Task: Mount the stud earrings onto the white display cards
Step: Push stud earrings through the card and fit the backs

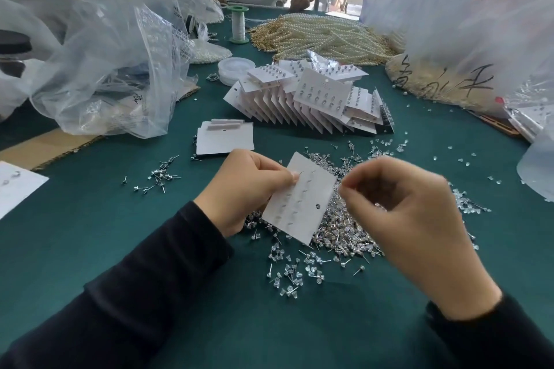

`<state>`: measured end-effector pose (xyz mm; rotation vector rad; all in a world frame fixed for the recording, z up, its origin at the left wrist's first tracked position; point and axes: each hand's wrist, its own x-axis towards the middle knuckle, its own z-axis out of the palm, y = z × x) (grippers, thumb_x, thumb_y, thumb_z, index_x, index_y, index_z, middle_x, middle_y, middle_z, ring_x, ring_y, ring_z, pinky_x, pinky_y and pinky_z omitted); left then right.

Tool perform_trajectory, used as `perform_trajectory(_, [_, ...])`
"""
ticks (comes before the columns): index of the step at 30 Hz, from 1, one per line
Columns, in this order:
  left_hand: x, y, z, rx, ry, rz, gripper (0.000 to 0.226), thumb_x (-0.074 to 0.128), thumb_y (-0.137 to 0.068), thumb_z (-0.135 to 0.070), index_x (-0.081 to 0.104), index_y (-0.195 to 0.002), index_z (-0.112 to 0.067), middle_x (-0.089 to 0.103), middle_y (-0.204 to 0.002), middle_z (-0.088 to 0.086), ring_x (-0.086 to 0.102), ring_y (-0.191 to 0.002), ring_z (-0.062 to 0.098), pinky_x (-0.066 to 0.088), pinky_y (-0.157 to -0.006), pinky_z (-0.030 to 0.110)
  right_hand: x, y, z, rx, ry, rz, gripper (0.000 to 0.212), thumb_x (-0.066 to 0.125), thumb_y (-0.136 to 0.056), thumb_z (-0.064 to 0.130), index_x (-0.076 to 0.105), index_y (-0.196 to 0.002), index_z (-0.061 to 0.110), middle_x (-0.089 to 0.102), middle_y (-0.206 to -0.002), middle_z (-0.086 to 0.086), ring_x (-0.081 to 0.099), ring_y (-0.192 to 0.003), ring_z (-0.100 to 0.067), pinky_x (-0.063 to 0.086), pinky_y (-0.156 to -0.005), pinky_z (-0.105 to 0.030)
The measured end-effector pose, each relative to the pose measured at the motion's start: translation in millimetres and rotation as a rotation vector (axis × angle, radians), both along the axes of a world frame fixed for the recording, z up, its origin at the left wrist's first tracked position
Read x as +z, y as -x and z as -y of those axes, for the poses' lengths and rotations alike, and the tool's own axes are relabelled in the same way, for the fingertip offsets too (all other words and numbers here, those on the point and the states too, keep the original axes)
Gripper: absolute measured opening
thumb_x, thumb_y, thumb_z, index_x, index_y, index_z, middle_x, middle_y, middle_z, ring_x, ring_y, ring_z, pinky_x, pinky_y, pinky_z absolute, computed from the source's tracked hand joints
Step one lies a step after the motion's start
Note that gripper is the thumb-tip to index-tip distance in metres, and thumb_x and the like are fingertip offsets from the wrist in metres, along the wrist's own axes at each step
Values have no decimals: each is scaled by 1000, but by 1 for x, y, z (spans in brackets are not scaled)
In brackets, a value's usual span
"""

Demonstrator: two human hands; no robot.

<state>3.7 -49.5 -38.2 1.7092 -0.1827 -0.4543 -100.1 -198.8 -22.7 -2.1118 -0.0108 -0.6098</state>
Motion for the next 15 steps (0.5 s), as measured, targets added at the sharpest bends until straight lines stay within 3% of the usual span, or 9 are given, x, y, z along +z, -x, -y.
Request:
perform_trajectory(3, [-1, 1, 1, -16, -1, 7, 18, 69, -76, -8, 68, -61, 1, 61, -74, 22, 50, -67, 26, 39, -63, 35, 1, -16, -4, -40, -1, 28, 12, 74, -73, 7, 68, -74, 18, 66, -66, 8, 60, -59, -13, 53, -58, -33])
perform_trajectory(8, [0, 4, 2, -70, 1, 88, 18, 67, -77, -6, 69, -60, 0, 56, -58, 12, 44, -50, 16, 30, -42, 14, -12, -27, -13, -82, 176, 134, 7, 77, -72, 6, 73, -75, 12, 65, -75, 4, 57, -67, -5, 48, -63, -22])
perform_trajectory(12, [0, 7, 3, -87, 29, 147, 20, 65, -77, -1, 68, -57, -4, 48, -34, -12, 38, -31, -2, 26, -36, 6, -17, -29, -12, -31, 141, 108, 6, 75, -73, 5, 73, -77, 10, 65, -78, 2, 58, -69, -4, 50, -63, -22])
perform_trajectory(15, [0, 9, 3, -83, 43, 167, 18, 67, -76, -2, 70, -58, -4, 57, -44, -6, 45, -39, -3, 33, -42, 8, -19, -28, -11, -4, 69, 98, 7, 74, -74, 3, 72, -77, 9, 66, -78, 1, 61, -70, -8, 52, -64, -26])
